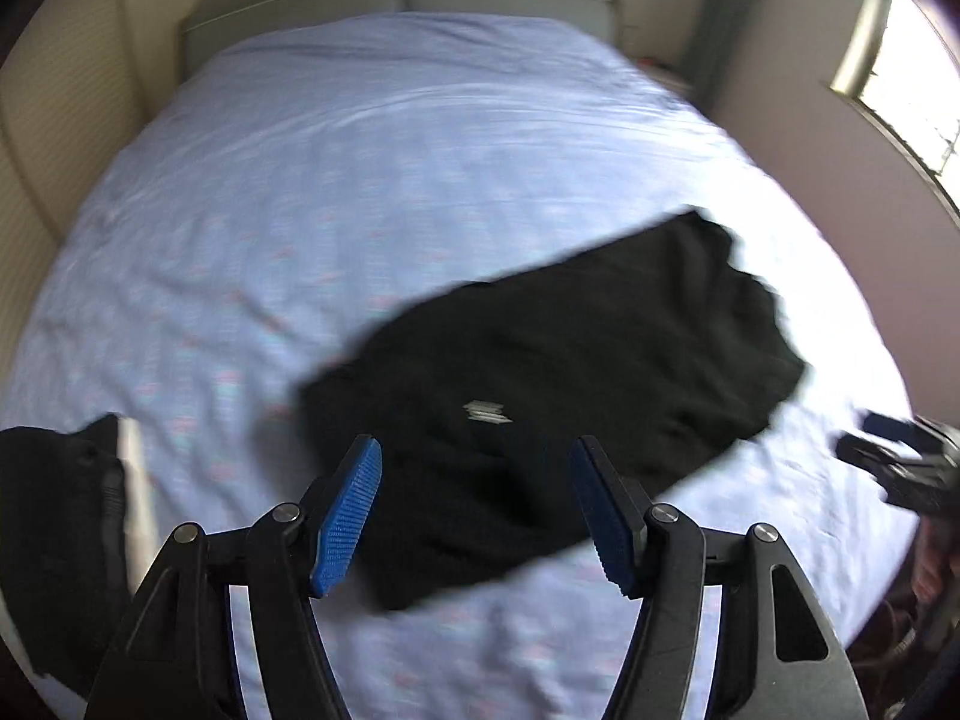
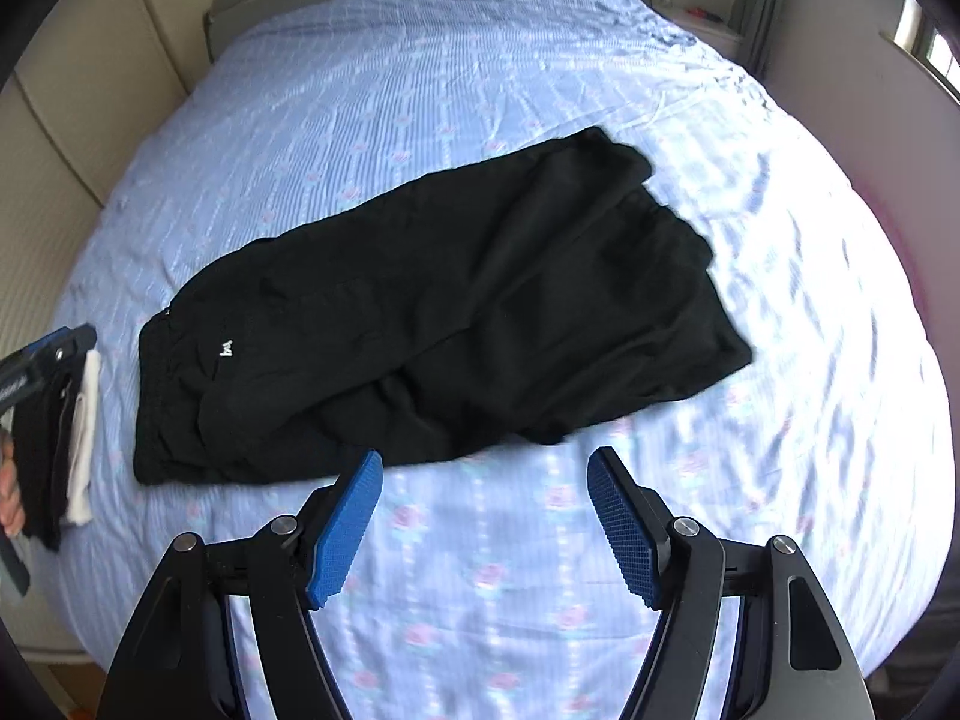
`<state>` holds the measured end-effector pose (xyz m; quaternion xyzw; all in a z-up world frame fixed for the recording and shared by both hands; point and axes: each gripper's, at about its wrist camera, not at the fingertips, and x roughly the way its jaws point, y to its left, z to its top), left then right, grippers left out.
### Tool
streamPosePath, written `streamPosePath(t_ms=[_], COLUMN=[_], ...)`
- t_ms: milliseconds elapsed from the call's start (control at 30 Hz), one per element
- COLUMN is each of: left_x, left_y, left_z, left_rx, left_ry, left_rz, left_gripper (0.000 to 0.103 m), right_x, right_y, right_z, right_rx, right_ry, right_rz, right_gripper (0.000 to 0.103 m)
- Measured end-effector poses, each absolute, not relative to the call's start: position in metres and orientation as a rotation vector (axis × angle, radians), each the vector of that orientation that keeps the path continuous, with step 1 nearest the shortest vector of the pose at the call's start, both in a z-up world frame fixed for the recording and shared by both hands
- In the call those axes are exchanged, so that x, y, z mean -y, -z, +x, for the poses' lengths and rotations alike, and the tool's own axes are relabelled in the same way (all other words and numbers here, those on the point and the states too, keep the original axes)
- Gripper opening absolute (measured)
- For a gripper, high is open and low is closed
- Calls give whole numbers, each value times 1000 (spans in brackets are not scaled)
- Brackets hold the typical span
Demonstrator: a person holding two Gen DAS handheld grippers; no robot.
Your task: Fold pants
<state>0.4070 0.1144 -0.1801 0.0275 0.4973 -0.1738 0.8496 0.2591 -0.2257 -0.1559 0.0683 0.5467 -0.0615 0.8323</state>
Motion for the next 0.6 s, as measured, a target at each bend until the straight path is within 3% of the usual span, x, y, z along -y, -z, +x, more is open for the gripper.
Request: streamPosePath(t_ms=[100,233,300,500,600], left_x=[-71,-5,35,119,142], left_y=[184,205,215,247,259], left_z=[386,370,363,378,385], left_rx=[-1059,-1086,-1097,-1155,-1189], left_ry=[459,579,640,749,762], left_rz=[34,93,158,256,266], left_gripper=[63,46,42,27,26], right_x=[249,276,288,322,335], right_y=[157,165,168,191,206], right_z=[251,251,249,239,232], right_rx=[-1162,-1193,-1194,-1219,-1238], right_ry=[77,12,3,-1,-4], right_rz=[127,64,63,141,180], right_gripper=[71,67,63,44,38])
